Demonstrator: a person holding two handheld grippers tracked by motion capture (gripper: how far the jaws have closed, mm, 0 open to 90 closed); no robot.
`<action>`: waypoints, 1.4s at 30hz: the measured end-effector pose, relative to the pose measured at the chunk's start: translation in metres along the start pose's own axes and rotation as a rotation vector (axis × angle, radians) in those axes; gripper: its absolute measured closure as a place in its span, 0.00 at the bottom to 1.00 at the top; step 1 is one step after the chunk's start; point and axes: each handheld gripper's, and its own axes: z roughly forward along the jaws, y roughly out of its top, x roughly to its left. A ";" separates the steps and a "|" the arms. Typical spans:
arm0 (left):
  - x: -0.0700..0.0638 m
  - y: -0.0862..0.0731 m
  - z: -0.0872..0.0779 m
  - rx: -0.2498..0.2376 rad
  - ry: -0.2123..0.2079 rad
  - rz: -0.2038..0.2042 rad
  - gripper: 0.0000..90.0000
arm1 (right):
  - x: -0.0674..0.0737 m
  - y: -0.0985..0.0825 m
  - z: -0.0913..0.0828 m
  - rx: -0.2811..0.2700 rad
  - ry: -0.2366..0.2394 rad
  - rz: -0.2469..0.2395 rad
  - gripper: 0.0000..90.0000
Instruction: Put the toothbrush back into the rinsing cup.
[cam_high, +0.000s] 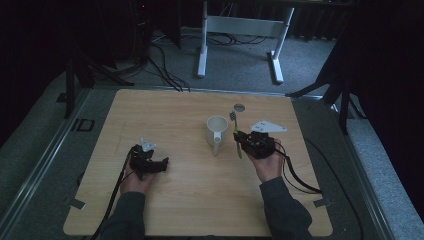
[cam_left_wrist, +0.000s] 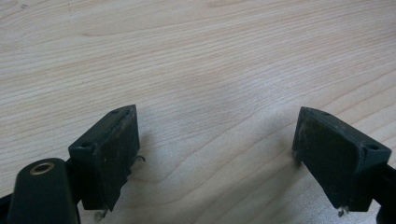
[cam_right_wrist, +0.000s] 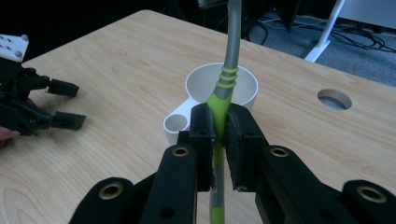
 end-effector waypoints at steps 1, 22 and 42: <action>0.000 0.000 0.000 0.001 0.000 0.001 0.17 | 0.000 0.000 0.000 -0.003 0.001 0.001 0.90; 0.000 0.000 0.000 0.000 0.000 0.000 0.17 | -0.003 0.003 0.000 -0.058 0.024 0.032 0.90; 0.000 0.000 0.000 0.000 -0.001 0.000 0.17 | -0.006 0.006 0.001 -0.123 0.035 0.050 0.90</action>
